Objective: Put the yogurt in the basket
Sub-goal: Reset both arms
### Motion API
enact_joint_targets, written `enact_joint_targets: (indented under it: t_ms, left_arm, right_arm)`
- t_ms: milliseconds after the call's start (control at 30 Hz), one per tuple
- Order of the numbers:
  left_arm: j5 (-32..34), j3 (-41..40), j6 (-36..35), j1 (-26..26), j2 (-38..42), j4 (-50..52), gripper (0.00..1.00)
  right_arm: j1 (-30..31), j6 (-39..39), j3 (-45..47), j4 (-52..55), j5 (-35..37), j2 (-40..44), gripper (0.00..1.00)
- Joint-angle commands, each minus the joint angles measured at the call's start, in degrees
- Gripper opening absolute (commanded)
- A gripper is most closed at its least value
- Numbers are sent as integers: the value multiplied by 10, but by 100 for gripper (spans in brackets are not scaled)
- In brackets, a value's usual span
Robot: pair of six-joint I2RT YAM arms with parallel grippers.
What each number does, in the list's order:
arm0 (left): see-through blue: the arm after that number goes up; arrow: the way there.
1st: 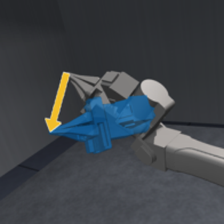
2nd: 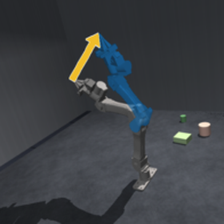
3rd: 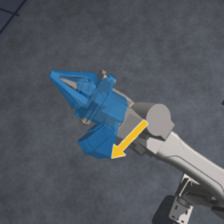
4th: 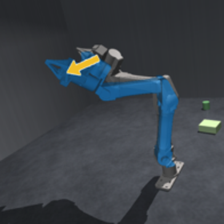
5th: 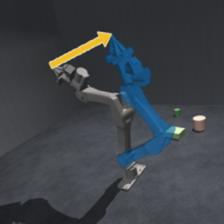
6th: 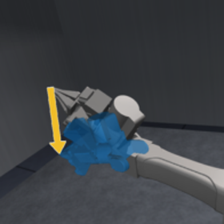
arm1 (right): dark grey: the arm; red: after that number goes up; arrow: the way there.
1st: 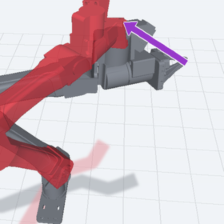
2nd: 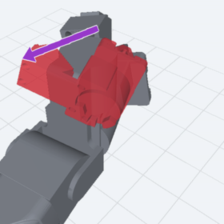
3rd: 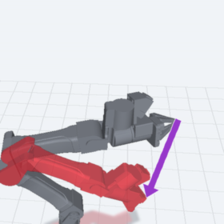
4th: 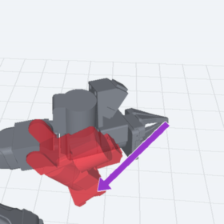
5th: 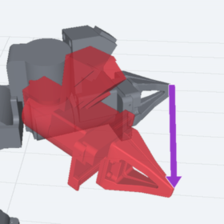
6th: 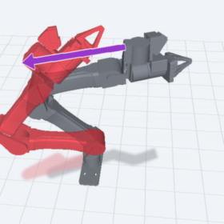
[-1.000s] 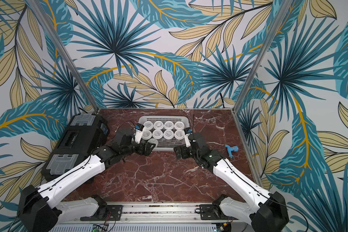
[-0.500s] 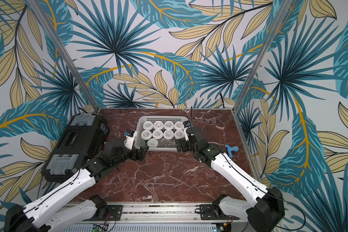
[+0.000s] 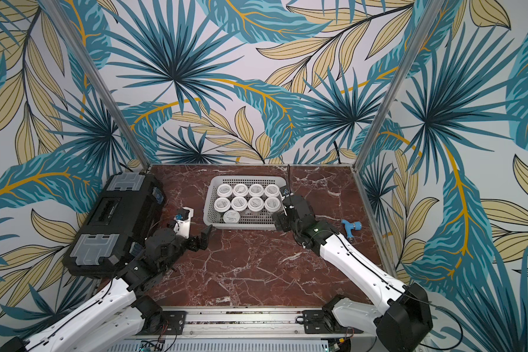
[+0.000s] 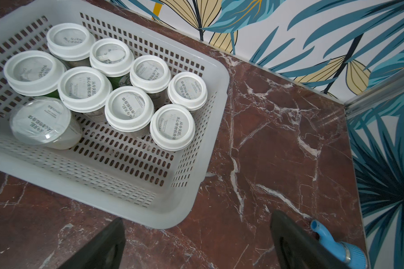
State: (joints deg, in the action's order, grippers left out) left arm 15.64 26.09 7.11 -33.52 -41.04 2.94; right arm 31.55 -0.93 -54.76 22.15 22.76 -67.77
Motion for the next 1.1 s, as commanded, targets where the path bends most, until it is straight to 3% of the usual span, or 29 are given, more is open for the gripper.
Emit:
enact_joint_targets:
  t_ms: [0, 200, 300, 433, 500, 600, 833, 1067]
  left_arm:
    - [81, -40, -39, 4, 41, -44, 100]
    - [156, -139, -151, 10, 83, -171, 100]
    - [156, -158, -172, 46, 64, -218, 100]
    - [108, -177, -166, 132, -5, -308, 100]
    - [37, -169, -130, 179, -62, -341, 100]
    - [-10, -152, -123, 217, -148, -397, 100]
    - [-28, -120, -138, 235, -310, -533, 100]
    - [-42, -119, -148, 245, -411, -627, 100]
  right_arm:
    - [-7, 17, 23, -13, 55, 29, 99]
    - [-18, 45, 105, -119, 96, 72, 100]
    - [-24, 58, 121, -140, 121, 74, 100]
    - [-34, 72, 143, -171, 151, 70, 100]
    - [-40, 87, 166, -205, 166, 75, 100]
    - [-46, 119, 204, -262, 156, 96, 100]
    - [-90, 124, 237, -314, 141, 106, 100]
    - [-124, 108, 242, -324, 107, 97, 99]
